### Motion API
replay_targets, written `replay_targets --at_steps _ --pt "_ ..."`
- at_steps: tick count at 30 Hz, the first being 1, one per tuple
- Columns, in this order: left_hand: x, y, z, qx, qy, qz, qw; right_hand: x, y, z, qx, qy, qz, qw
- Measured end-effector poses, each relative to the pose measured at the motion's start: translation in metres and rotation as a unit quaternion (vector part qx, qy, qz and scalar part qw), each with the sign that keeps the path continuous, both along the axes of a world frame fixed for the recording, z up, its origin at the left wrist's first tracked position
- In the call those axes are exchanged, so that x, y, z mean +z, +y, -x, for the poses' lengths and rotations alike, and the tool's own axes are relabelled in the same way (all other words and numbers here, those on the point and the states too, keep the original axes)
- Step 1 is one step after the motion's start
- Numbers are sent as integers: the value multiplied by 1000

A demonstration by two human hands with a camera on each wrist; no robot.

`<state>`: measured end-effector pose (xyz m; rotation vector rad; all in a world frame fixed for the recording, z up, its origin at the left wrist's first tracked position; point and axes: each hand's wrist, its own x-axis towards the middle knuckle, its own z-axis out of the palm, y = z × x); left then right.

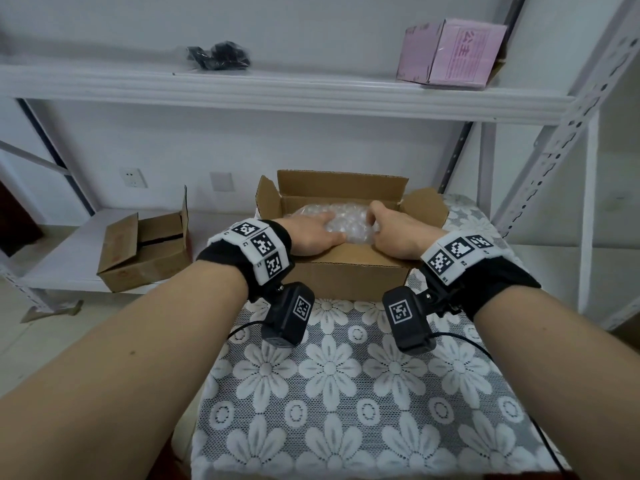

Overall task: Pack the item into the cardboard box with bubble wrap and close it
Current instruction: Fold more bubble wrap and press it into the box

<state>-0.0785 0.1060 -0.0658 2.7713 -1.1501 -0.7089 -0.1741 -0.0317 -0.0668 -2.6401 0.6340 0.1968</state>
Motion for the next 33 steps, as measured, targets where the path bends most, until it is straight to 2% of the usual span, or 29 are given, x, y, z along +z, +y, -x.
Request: replay_targets --at_steps 2,6,11,16,22,26,28,30,33 --pt "5 4 6 -8 -21 19 1000 0 -1 2 0 -14 1 1000" --pt "10 6 13 -21 -137 61 989 4 -4 7 17 -32 34 999" --pt "9 7 4 21 -94 124 988 11 -9 8 38 -28 95 994" --pt "1 11 -7 53 -76 168 981 5 -13 3 46 -46 99 993" --pt "1 7 -6 92 -68 159 981 1 -11 -11 61 -49 116 990" --pt "3 6 -1 71 -79 103 989 1 -13 -8 52 -30 107 992" --pt "2 3 6 59 -113 142 982 6 -13 -1 47 -8 85 995" --pt "-1 -2 14 13 -118 185 975 15 -11 8 57 13 74 996" --pt "1 -5 23 -83 -60 110 989 24 -5 12 71 11 93 993"
